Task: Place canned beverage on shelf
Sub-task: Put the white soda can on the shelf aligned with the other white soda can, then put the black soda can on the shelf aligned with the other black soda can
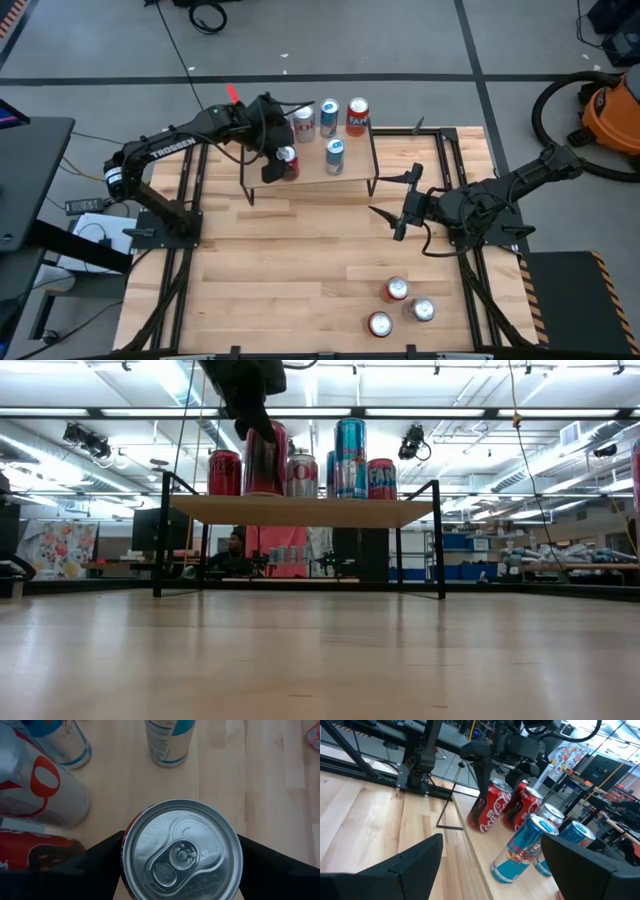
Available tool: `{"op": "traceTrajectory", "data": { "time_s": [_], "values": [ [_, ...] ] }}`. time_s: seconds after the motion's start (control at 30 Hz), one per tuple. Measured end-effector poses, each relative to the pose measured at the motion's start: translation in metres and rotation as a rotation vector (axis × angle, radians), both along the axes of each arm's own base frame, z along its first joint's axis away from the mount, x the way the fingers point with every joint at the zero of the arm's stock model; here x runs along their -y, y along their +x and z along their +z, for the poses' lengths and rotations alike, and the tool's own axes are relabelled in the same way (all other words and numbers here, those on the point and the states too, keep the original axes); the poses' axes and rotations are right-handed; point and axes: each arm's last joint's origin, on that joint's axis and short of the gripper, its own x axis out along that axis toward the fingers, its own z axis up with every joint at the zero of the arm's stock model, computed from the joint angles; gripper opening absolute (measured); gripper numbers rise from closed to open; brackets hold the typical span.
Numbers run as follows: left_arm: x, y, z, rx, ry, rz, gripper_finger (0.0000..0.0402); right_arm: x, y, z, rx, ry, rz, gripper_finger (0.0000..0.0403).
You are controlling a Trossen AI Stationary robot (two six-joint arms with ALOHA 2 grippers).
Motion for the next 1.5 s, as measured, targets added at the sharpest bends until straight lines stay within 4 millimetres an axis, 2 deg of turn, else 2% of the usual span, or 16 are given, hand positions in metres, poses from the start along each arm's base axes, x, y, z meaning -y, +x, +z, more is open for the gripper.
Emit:
{"op": "traceTrajectory", "data": {
  "time_s": [0.2, 0.43, 0.57, 0.83, 1.03, 1.13, 1.23, 1.5],
  "values": [
    [-0.001, 0.000, 0.000, -0.009, 0.014, 0.012, 0.0326, 0.000, 0.000, 0.000, 0.000, 0.001, 0.003, 0.0348],
    [-0.002, 0.000, -0.004, -0.043, 0.043, 0.044, 0.0381, 0.000, 0.000, 0.000, 0.000, 0.001, 0.003, 0.0348],
    [0.000, 0.001, -0.002, -0.044, 0.081, 0.050, 0.0394, 0.000, 0.000, 0.000, 0.001, 0.004, 0.002, 0.0348],
    [0.013, -0.002, 0.013, 0.020, 0.156, 0.015, 0.0396, 0.000, 0.000, 0.000, 0.002, 0.004, 0.002, 0.0348],
    [0.023, -0.008, 0.035, 0.162, 0.217, 0.009, 0.0396, 0.000, 0.000, 0.000, 0.003, 0.005, 0.002, 0.0348],
    [0.033, -0.008, 0.046, 0.246, 0.238, -0.012, 0.0396, 0.000, 0.000, 0.000, 0.003, 0.005, 0.002, 0.0348],
    [0.050, -0.002, 0.049, 0.277, 0.246, -0.062, 0.0396, 0.000, 0.000, 0.000, 0.003, 0.005, 0.002, 0.0348],
    [0.114, 0.015, 0.043, 0.273, 0.205, -0.152, 0.0391, -0.001, 0.000, 0.000, 0.012, 0.053, 0.029, 0.0348]
  ]
}}
